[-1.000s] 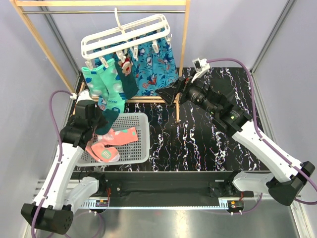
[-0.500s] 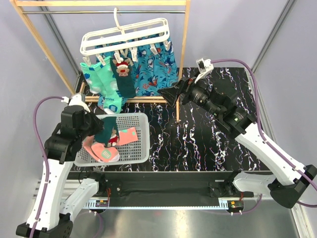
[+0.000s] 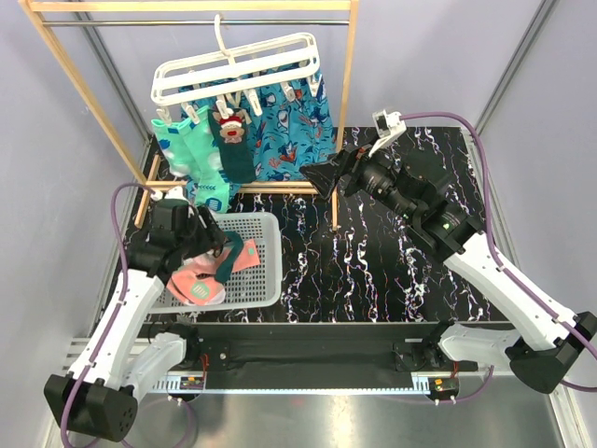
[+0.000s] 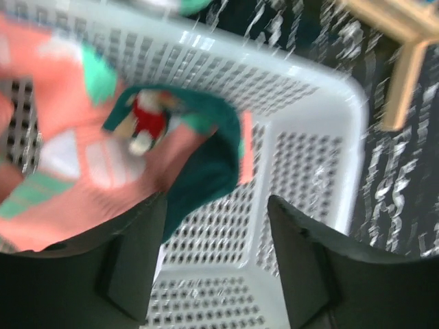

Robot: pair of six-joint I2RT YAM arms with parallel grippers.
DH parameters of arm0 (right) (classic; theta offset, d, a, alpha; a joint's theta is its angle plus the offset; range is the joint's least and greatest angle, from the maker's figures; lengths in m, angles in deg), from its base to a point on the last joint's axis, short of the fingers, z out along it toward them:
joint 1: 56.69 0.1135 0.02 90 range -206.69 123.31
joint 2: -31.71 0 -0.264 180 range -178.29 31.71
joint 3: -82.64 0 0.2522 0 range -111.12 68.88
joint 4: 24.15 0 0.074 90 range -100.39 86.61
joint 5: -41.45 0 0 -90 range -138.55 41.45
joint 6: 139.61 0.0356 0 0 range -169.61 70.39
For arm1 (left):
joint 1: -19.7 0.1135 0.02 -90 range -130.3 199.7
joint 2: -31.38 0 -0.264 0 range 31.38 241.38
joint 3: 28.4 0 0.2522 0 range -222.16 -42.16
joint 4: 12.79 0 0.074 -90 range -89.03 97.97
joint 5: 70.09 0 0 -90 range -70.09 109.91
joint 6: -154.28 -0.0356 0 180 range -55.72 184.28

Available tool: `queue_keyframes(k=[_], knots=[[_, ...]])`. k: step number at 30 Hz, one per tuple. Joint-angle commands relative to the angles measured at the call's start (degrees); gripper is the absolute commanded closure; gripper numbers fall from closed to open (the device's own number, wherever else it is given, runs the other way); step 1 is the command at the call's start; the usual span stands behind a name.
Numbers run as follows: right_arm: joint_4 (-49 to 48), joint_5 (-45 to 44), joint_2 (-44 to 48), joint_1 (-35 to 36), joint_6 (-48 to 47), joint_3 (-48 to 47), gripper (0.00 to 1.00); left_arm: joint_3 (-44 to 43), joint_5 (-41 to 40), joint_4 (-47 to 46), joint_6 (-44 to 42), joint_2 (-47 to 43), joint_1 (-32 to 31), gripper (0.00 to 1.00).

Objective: Remove the socks clipped to the hanger

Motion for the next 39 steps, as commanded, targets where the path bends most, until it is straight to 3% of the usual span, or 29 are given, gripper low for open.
queue_keyframes(k=[1,5,9,17,27,30,35,39], knots=[[-1.2,-2.0,-0.2,0.1,-1.9,0.5,0.0,-4.0,1.2,-14.5,-1.9,-2.2,-0.1,0.31],[-6.1,0.7,-2.6,0.0,-2.1,2.0,0.0,-7.0,2.0,-27.0,-4.9,1.5,0.1,0.27],[-6.6,2.4,-4.9,0.0,-2.7,2.5,0.0,-12.9,4.6,-33.1,-9.1,10.2,0.2,0.28],[-7.6,2.5,-5.9,0.0,-5.3,3.4,0.0,-15.5,-0.5,-46.2,-16.4,17.1,0.8,0.29],[-9.6,4.8,-7.8,0.1,-5.4,4.2,0.0,-17.2,0.6,-51.2,-20.0,21.3,0.9,0.29],[-9.5,4.2,-7.7,0.0,-5.4,4.3,0.0,-16.7,4.3,-53.5,-19.3,22.4,1.0,0.31],[-8.2,3.8,-7.8,0.0,-6.5,4.2,0.0,-15.8,8.0,-56.0,-17.2,23.1,1.0,0.4],[-8.5,1.2,-8.2,0.0,-7.5,5.3,0.01,-16.1,11.2,-55.2,-15.5,22.4,0.8,0.75]])
